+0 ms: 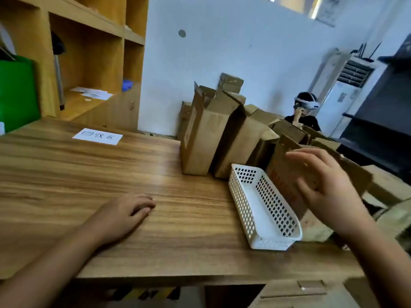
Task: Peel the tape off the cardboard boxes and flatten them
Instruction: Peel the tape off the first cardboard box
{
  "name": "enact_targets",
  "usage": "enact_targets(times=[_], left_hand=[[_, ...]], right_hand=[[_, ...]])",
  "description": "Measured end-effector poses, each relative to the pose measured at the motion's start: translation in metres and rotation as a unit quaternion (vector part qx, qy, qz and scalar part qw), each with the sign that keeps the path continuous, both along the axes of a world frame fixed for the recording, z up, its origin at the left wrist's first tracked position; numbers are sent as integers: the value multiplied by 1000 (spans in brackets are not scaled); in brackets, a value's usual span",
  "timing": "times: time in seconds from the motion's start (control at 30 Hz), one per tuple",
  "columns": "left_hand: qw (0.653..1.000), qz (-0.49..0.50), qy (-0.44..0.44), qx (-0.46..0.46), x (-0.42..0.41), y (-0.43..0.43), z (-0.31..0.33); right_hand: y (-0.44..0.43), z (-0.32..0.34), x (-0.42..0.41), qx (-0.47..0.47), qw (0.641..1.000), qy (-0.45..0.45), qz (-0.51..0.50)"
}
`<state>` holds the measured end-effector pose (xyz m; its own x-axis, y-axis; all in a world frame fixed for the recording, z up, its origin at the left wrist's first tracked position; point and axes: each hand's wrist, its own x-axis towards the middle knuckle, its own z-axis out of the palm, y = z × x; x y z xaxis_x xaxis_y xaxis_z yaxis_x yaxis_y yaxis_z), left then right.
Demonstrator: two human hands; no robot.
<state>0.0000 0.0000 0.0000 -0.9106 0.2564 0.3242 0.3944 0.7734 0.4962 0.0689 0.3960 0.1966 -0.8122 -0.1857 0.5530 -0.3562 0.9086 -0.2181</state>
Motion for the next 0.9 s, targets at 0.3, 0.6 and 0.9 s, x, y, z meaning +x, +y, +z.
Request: enact_targets(times=[0.3, 0.6, 0.9], left_hand=[[999, 0, -28, 24, -2, -2, -3], [998, 16, -38, 36, -3, -2, -2], [999, 22, -31, 28, -1, -1, -1]], right_hand=[[48, 9, -24, -22, 960, -139, -243], [50, -17, -37, -74, 963, -153, -211], [46, -4, -26, 1, 980, -3, -197]])
